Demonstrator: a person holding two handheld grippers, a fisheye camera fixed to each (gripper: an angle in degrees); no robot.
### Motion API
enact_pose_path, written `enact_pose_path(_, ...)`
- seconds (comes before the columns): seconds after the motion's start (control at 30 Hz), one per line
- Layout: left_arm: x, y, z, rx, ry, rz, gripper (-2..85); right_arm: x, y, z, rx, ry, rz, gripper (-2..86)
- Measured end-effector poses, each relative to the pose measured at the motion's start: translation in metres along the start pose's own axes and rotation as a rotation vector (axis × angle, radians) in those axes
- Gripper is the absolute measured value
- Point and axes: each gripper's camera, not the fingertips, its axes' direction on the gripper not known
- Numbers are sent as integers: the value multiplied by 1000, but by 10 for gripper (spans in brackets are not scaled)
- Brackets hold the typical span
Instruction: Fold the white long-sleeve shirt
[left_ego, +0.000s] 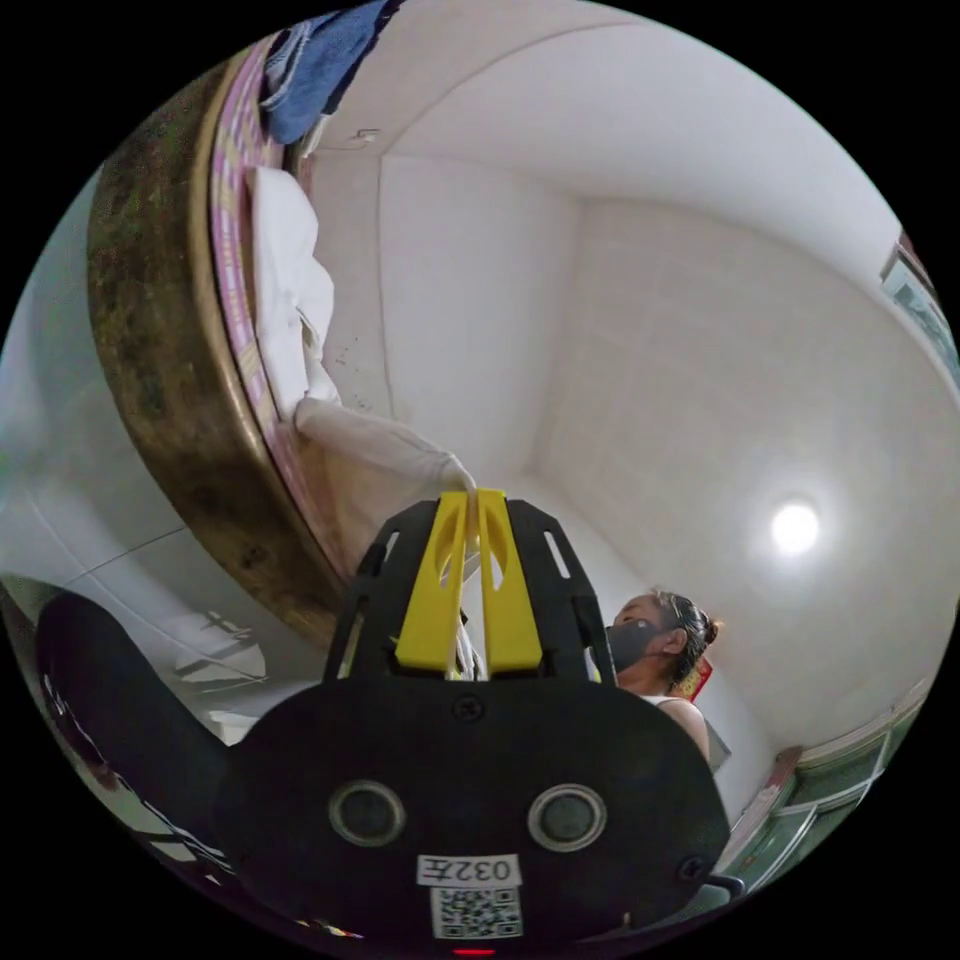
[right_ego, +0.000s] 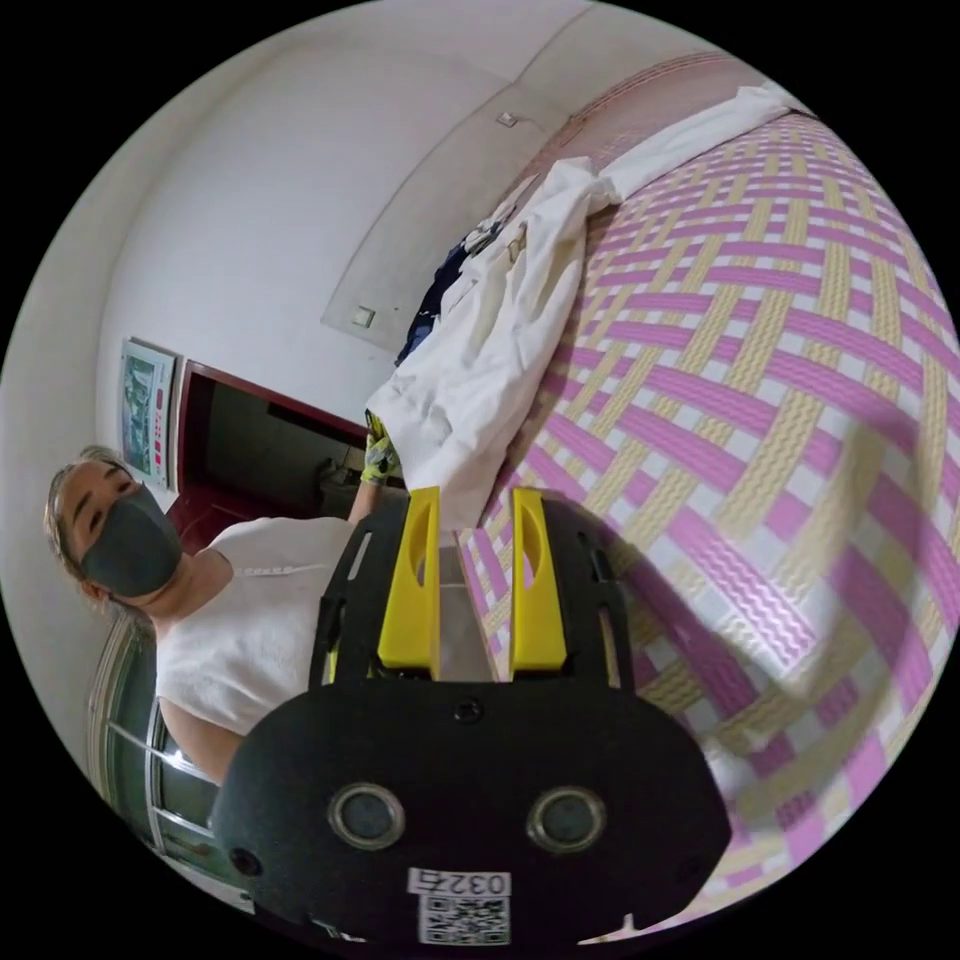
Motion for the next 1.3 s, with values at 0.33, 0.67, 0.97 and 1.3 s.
enact_pose_path(0.33,-19,2,-28,63,74,-29,-15,-36,7,45,-3,155,-70,15)
enact_pose_path(0.67,2,33,-12,-161,46,71,-15,-56,66,-17,149,238,-70,14)
enact_pose_path(0.97,7,76,-23,-138,26,86,-15,-6,95,9,95,77,54,124)
enact_pose_path(1.3,7,116,-17,-71,94,80,-15,-17,117,38,14,23,-83,14)
